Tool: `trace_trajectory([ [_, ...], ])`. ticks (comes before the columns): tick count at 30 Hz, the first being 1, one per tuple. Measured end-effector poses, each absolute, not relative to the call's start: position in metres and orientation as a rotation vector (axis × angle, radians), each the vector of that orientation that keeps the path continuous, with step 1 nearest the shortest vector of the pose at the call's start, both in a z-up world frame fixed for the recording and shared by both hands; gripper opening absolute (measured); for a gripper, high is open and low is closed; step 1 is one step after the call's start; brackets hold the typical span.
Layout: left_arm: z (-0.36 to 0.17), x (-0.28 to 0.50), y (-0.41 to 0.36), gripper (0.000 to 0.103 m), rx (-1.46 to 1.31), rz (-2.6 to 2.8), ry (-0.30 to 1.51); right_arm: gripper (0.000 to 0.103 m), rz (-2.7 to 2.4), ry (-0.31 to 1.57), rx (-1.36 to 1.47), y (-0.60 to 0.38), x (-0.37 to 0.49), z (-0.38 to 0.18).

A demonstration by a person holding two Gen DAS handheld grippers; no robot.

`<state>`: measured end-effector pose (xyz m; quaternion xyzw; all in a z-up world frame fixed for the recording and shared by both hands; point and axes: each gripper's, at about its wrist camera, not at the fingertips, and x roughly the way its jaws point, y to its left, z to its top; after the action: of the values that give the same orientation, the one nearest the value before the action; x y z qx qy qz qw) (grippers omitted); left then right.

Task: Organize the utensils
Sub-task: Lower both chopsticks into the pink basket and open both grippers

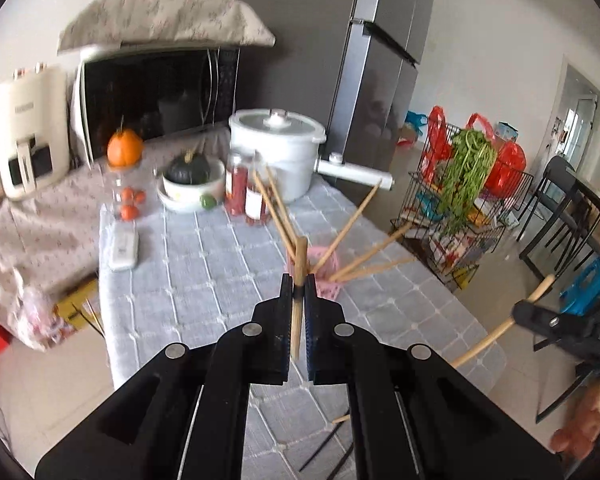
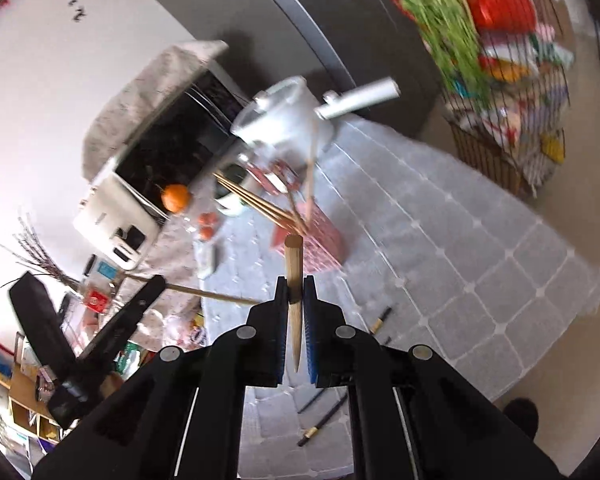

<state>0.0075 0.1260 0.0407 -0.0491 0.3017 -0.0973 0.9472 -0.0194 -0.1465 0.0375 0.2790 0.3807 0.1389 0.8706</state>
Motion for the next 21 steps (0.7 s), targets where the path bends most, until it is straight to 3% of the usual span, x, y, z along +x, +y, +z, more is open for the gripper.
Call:
trace_trajectory([
  [14, 0.124, 0.026, 0.119, 0.005, -0.109, -0.198, 0.466, 0.008, 0.369, 0.579, 0.547, -0.154, -0.002, 0.156],
  [21, 0.128, 0.076, 0.106, 0.005, -0.156, -0.196, 0.457, 0.008, 0.341, 0.501, 0.517, -0.153, 0.034, 0.191],
])
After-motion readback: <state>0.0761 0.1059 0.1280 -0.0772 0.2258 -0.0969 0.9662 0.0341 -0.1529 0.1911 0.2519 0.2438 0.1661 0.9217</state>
